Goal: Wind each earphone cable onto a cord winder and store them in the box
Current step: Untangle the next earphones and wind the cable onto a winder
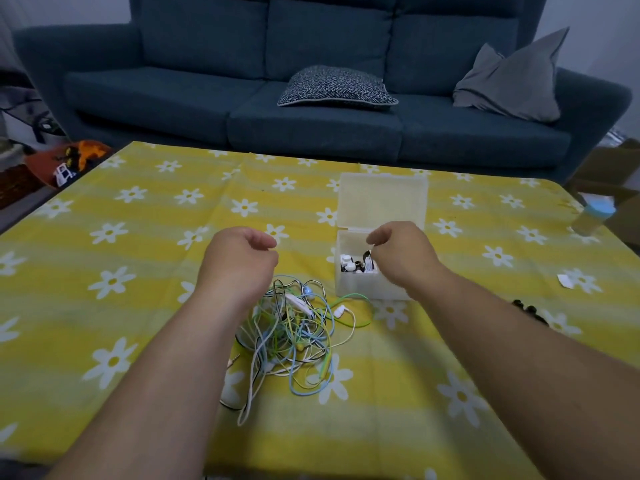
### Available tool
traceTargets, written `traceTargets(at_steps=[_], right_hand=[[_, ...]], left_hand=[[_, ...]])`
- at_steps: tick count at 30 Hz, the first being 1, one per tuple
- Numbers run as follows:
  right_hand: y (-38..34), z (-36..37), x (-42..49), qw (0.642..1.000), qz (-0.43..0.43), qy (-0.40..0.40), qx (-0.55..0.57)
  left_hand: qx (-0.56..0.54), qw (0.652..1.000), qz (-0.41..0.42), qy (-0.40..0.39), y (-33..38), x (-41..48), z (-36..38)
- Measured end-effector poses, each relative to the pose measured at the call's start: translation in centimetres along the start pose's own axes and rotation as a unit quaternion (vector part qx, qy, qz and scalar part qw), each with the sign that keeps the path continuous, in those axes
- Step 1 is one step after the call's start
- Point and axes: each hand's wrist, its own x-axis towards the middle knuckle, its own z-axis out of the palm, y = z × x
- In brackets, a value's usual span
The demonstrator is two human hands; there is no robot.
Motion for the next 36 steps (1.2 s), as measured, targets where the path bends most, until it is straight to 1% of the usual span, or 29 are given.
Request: traceTargets(at_steps=[1, 2, 4, 6, 8, 10, 12, 15, 17, 19, 21, 24, 27, 29, 31, 33, 34, 36], right_hand=[[-0.3, 0.4, -1.1, 0.999, 0.001, 0.008, 0.034], [-0.5, 1.0, -2.4, 0.997, 0.008, -0.005, 0.072], [-0.4, 2.5, -5.1, 0.989, 0.025, -0.069, 0.128], [-0.2, 4.0, -7.3, 0.988, 0.006, -0.11, 0.108], [-0.3, 5.2, -8.1, 0.987, -0.031, -0.139, 0.077], [-0.8, 5.7, -8.2, 0.979, -0.062, -0.176, 0.087], [-1.1, 5.6, -8.0, 0.974, -0.076, -0.194, 0.092], [-1.1, 5.4, -7.3, 0.972, -0.076, -0.205, 0.082], [-1.1, 5.3, -6.9, 0.971, -0.076, -0.216, 0.074], [-1.0, 5.3, -6.4, 0.97, -0.072, -0.225, 0.067], [-1.0, 5.5, -6.2, 0.97, -0.08, -0.225, 0.055], [-0.9, 6.3, -6.4, 0.972, -0.107, -0.211, -0.008], [-0.5, 7.1, -6.7, 0.969, -0.129, -0.2, -0.063], [-0.4, 7.3, -6.6, 0.974, -0.117, -0.184, -0.064], [-0.3, 7.3, -6.4, 0.981, -0.093, -0.162, -0.048], [-0.3, 7.1, -6.2, 0.988, -0.082, -0.134, -0.01], [-0.4, 6.8, -6.2, 0.989, -0.085, -0.122, 0.02], [-0.8, 6.1, -6.4, 0.983, -0.114, -0.125, 0.076]], left_hand=[[0.049, 0.999, 0.004, -0.007, -0.3, 0.0, 0.0], [0.1, 0.995, 0.006, -0.017, -0.5, 0.1, 0.0], [0.203, 0.978, 0.005, -0.045, -0.7, -0.1, 0.0], [0.278, 0.958, 0.004, -0.07, -0.6, -0.5, 0.2], [0.313, 0.946, -0.002, -0.081, -0.7, -0.7, 0.2], [0.313, 0.945, 0.006, -0.095, -0.8, -0.9, 0.2], [0.269, 0.957, 0.029, -0.099, -1.2, -0.9, 0.2], [0.143, 0.985, 0.058, -0.082, -0.8, -0.7, -0.1], [0.068, 0.993, 0.061, -0.08, -0.2, -0.8, -0.4], [0.024, 0.994, 0.043, -0.097, 0.3, -1.1, -0.5], [0.013, 0.992, 0.014, -0.126, 0.5, -1.4, -0.5], [0.015, 0.984, -0.016, -0.176, 0.6, -1.7, -0.6], [-0.011, 0.972, -0.059, -0.226, 0.7, -2.0, -0.7], [0.0, 0.973, -0.064, -0.22, 0.4, -1.9, -0.8], [0.064, 0.98, -0.038, -0.183, -0.1, -1.5, -1.0], [0.144, 0.974, -0.031, -0.174, -0.5, -1.4, -1.3], [0.178, 0.964, -0.048, -0.19, -0.6, -1.6, -1.4], [0.245, 0.933, -0.093, -0.247, -0.7, -2.0, -1.5]])
